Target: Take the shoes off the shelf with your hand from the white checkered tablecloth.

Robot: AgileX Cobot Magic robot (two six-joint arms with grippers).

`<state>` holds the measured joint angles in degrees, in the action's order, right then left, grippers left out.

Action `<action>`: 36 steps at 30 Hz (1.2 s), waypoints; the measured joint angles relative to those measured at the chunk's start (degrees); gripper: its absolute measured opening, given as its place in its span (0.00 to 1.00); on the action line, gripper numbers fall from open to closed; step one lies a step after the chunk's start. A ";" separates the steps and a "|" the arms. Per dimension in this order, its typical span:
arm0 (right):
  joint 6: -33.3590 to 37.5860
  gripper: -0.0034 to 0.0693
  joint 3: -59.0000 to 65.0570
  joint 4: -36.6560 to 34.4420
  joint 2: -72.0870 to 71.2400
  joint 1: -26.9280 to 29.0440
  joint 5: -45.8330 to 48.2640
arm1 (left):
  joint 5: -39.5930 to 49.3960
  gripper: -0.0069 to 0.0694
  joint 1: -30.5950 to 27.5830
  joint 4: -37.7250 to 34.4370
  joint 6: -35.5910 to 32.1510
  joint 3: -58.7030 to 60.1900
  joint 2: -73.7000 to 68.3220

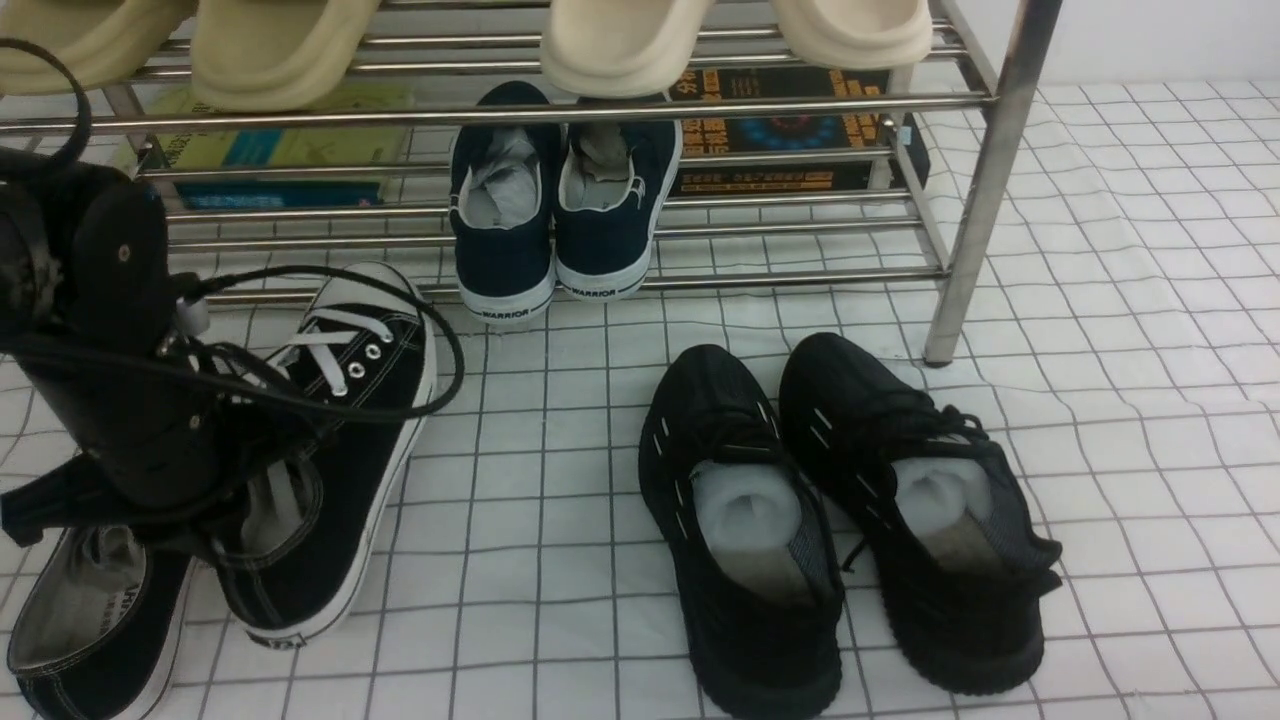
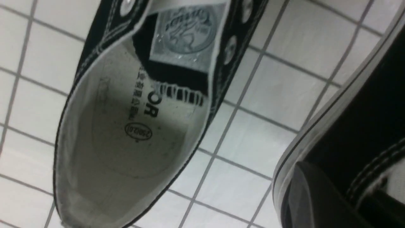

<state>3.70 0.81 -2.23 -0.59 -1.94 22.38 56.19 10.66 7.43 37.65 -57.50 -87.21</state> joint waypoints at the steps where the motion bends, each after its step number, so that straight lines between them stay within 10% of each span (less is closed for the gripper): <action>1: 0.00 0.38 0.00 0.00 0.00 0.00 0.00 | 0.00 0.12 0.00 0.00 0.00 0.12 0.00; 16: 0.00 0.38 0.00 0.05 0.00 0.00 0.00 | -1.21 0.14 0.00 -0.17 1.69 4.98 0.16; 29: 0.00 0.38 0.00 0.05 0.00 0.00 0.00 | 1.14 0.43 0.00 3.06 -3.33 4.98 14.02; 36: 0.00 0.38 0.00 0.05 0.00 0.00 0.00 | 12.18 0.23 0.00 -0.69 -18.33 5.27 33.22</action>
<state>3.70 0.81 -2.18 -0.59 -1.94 22.38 68.37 10.66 6.74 19.33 -52.23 -53.99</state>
